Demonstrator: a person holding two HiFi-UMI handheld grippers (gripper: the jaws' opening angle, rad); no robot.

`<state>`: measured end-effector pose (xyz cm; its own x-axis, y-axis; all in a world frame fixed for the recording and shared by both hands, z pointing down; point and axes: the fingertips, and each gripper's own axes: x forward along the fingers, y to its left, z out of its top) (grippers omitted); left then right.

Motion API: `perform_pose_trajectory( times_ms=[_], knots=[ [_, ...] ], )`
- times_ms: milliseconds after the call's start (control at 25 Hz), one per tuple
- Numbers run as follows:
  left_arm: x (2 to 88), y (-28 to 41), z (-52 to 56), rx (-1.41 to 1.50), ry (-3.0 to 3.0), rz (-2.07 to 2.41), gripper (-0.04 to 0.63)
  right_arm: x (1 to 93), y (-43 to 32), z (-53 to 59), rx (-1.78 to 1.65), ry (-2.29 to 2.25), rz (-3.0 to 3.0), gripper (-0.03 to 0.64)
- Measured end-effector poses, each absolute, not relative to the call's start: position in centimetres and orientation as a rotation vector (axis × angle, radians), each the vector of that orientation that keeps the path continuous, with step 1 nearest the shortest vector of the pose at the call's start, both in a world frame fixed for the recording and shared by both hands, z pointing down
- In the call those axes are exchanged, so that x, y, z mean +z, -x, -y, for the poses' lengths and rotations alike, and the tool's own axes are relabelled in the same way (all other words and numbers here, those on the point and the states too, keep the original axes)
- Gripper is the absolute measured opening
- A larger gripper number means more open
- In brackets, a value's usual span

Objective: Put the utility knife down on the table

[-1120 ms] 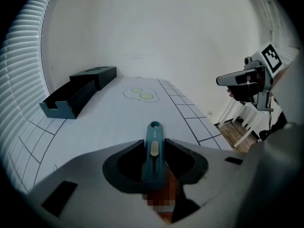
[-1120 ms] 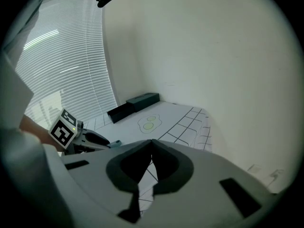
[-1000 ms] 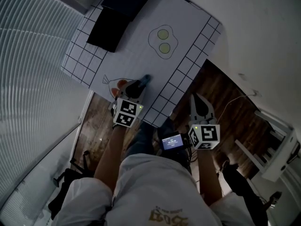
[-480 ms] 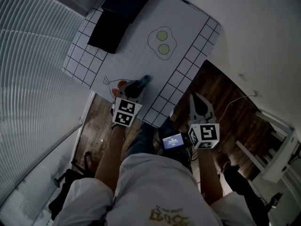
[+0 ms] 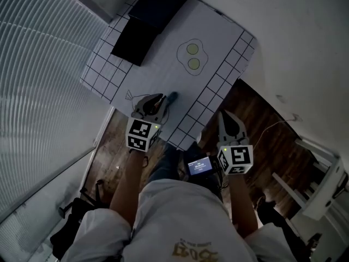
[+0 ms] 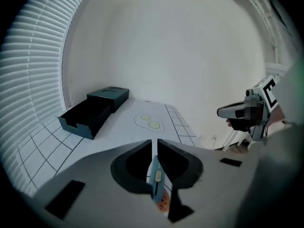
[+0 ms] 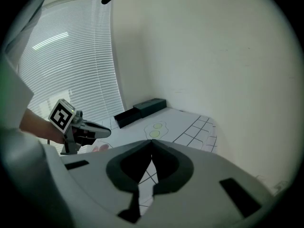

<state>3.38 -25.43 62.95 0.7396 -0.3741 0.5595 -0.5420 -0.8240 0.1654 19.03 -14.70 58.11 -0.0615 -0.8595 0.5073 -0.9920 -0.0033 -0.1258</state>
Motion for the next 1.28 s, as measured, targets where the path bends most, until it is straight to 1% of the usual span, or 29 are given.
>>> perform_pose_trajectory(
  times_ms=[120,200,560,760,1280],
  knots=[
    [61.8,-2.8,25.3,0.711,-2.625,0.734,0.014,57.3,-18.7,14.7,0.646,-1.933,2.011,0.008],
    [60.9,-2.6,25.2,0.702,-2.646,0.744,0.008,56.5,-18.6,14.8,0.633,-1.949,2.032,0.008],
    [55.6,-1.4,24.3,0.533,-2.700,0.800,0.008,53.3,-18.5,14.6,0.528,-1.967,2.077,0.008],
    [51.1,-0.5,23.7,0.330,-2.706,0.842,0.008,50.5,-18.3,14.8,0.471,-1.996,2.113,0.008],
    [41.3,1.8,22.1,0.165,-2.902,0.951,0.008,42.4,-16.3,15.3,0.281,-2.097,2.226,0.008]
  ],
)
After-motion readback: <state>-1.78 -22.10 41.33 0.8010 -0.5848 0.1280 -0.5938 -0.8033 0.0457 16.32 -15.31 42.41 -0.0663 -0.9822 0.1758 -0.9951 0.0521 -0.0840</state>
